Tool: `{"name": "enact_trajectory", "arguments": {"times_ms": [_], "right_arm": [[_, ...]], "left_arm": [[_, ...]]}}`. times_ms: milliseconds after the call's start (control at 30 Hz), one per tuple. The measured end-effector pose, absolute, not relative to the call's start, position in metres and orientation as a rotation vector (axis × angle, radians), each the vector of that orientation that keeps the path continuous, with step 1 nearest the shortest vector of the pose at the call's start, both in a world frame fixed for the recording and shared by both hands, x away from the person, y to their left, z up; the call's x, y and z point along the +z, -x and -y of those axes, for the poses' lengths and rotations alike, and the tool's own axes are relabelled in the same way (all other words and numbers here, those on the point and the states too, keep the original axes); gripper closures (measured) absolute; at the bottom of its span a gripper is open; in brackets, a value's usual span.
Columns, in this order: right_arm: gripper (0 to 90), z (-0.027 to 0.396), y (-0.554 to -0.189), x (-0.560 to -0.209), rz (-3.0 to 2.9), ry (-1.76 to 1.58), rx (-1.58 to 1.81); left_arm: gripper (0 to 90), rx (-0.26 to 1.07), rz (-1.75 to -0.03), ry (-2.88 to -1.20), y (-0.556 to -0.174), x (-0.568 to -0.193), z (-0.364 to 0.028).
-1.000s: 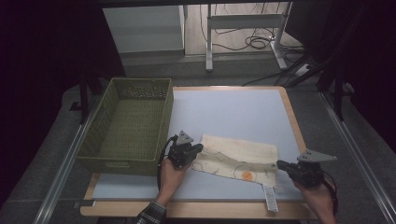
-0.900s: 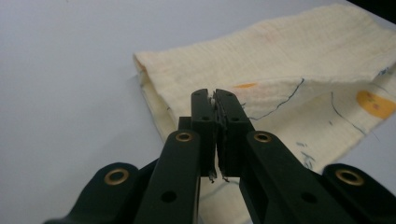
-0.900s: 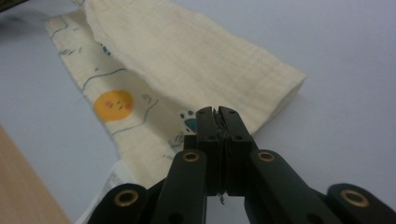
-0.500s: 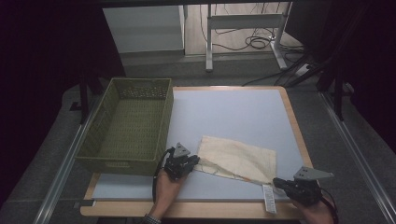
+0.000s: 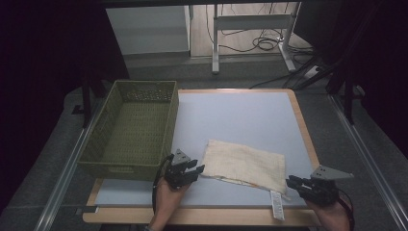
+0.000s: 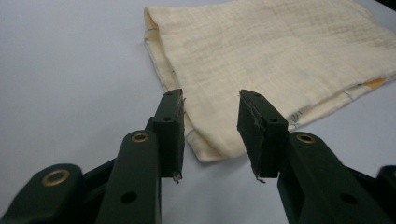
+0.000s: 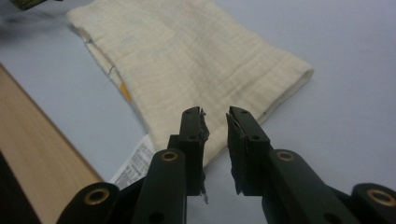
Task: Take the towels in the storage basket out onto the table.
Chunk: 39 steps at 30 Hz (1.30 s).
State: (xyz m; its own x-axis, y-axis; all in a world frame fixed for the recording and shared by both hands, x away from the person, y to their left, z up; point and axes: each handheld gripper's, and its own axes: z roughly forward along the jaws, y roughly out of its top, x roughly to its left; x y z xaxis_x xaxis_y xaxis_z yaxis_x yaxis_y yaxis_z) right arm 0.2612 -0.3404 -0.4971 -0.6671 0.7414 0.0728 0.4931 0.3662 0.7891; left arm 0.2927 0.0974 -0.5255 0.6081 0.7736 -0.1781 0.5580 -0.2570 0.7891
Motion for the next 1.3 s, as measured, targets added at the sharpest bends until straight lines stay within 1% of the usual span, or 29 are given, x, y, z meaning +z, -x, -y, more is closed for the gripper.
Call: {"name": "enact_trajectory", "arguments": {"times_ms": [167, 267, 400, 533, 600, 667, 767, 800, 833, 867, 900, 967, 1033, 1100, 1300], "right_arm": [[72.9, 0.34, -0.278, -0.498, -2.316, -1.109, 1.198], [72.3, 0.338, -0.292, -0.498, -2.299, -1.12, 1.183], [72.2, 0.336, -0.316, -0.497, -2.259, -1.153, 1.167], [71.6, 0.331, -0.336, -0.498, -2.242, -1.169, 1.121], [70.0, 0.329, -0.346, -0.501, -2.236, -1.189, 1.1], [66.6, 0.327, -0.355, -0.506, -2.245, -1.206, 1.078], [63.7, 0.324, -0.362, -0.514, -2.266, -1.213, 1.021], [63.5, 0.323, -0.362, -0.516, -2.275, -1.217, 1.017], [64.1, 0.322, -0.362, -0.518, -2.285, -1.213, 1.012], [66.8, 0.321, -0.362, -0.52, -2.294, -1.209, 1.003], [73.5, 0.32, -0.36, -0.52, -2.3, -1.204, 1.009], [82.2, 0.319, -0.358, -0.52, -2.319, -1.184, 1.014], [84.1, 0.316, -0.358, -0.517, -2.33, -1.16, 0.98], [84.5, 0.316, -0.361, -0.514, -2.322, -1.142, 0.956], [84.4, 0.32, -0.384, -0.506, -2.284, -1.166, 0.99]], "left_arm": [[68.7, 0.307, -1.063, -1.974, -0.31, -0.528, -0.089], [68.7, 0.327, -1.059, -1.98, -0.322, -0.524, -0.084], [65.8, 0.362, -1.067, -1.99, -0.339, -0.518, -0.077], [65.7, 0.397, -1.072, -2.003, -0.358, -0.511, -0.071], [65.6, 0.418, -1.08, -2.007, -0.37, -0.51, -0.069], [63.9, 0.416, -1.092, -2.019, -0.383, -0.511, -0.067], [55.8, 0.435, -1.099, -2.052, -0.399, -0.517, -0.063], [53.1, 0.432, -1.097, -2.064, -0.403, -0.519, -0.061], [53.3, 0.429, -1.088, -2.082, -0.407, -0.522, -0.06], [53.7, 0.421, -1.077, -2.1, -0.41, -0.526, -0.058], [55.6, 0.415, -1.072, -2.116, -0.412, -0.529, -0.056], [61.1, 0.388, -1.055, -2.13, -0.413, -0.533, -0.054], [75.0, 0.34, -1.037, -2.113, -0.412, -0.535, -0.054], [83.7, 0.351, -1.03, -2.118, -0.409, -0.533, -0.054], [84.7, 0.371, -1.037, -2.088, -0.398, -0.523, -0.061]]}}
